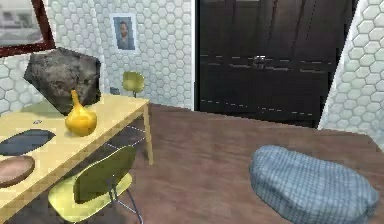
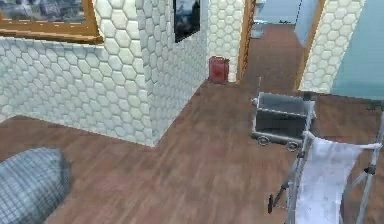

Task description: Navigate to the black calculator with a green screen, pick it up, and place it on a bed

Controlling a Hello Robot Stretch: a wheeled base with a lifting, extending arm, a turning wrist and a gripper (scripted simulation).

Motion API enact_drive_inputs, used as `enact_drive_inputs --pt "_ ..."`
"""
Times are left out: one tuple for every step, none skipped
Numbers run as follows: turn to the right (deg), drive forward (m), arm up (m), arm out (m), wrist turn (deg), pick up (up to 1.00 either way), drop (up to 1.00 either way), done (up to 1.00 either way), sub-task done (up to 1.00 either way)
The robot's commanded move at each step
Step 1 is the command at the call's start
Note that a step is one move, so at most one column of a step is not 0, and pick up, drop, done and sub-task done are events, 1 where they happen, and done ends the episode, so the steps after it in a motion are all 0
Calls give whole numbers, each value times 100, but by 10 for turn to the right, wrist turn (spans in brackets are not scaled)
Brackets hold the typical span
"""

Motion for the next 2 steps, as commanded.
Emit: enact_drive_inputs --pt "0 90 0 0 0 0 0 0 0" --pt "-90 0 0 0 0 0 0 0 0"
